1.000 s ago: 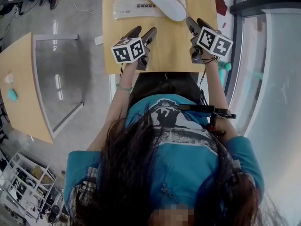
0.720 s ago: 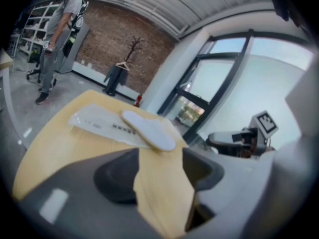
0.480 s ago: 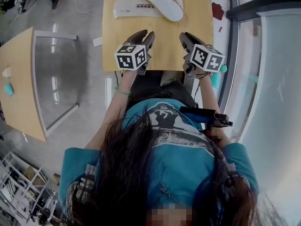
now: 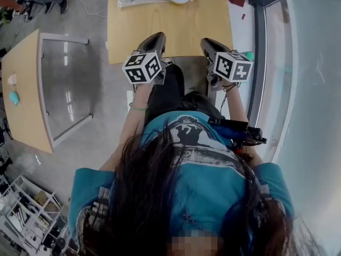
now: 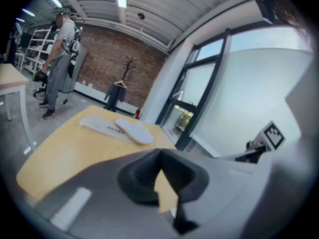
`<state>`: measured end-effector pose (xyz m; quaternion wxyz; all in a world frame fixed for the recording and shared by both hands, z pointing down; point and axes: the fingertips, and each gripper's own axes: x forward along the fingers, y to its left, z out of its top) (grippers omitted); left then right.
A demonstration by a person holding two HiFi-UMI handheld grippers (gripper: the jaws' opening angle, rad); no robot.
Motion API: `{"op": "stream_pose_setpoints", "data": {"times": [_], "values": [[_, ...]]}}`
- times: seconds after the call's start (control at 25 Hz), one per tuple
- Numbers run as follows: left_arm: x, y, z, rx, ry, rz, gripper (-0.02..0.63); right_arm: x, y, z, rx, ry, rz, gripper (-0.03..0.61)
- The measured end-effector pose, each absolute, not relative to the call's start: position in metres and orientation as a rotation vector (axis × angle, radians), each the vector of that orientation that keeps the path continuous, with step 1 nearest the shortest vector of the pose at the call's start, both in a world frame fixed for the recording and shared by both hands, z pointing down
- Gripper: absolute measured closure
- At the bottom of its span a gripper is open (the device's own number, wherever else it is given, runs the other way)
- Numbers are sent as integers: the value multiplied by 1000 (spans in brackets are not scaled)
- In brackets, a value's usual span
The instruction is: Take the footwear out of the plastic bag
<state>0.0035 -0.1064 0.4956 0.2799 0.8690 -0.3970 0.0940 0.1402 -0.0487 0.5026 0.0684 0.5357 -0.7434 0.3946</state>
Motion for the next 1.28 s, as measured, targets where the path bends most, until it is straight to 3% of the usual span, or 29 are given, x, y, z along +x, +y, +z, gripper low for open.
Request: {"op": "stream_pose_setpoints", "data": {"times": [0.28,0.52,0.72,0.92,1.16,1.28], "values": [[9,-8,490,2331,-1086,213,612,151,44,520,1584,-2257,1197,535],[-30,79,491,2343,-1089,277,612,106,121,539,1534,-2248,1288,535],[-51,98,480,2357,-1115,245,612,86,140,537,1527,-2265,1291,535],[-124,125,465,2382,-1101,211,612,12,168,518,1550,-2279,1253,535],[-118,133,455,2431,-1063,220,612,11,165,508,1580,-2307,1284,535],[-151,157,457,2442,-1048,248,612,-21,183,507,1594,-2309,1329,535]]}}
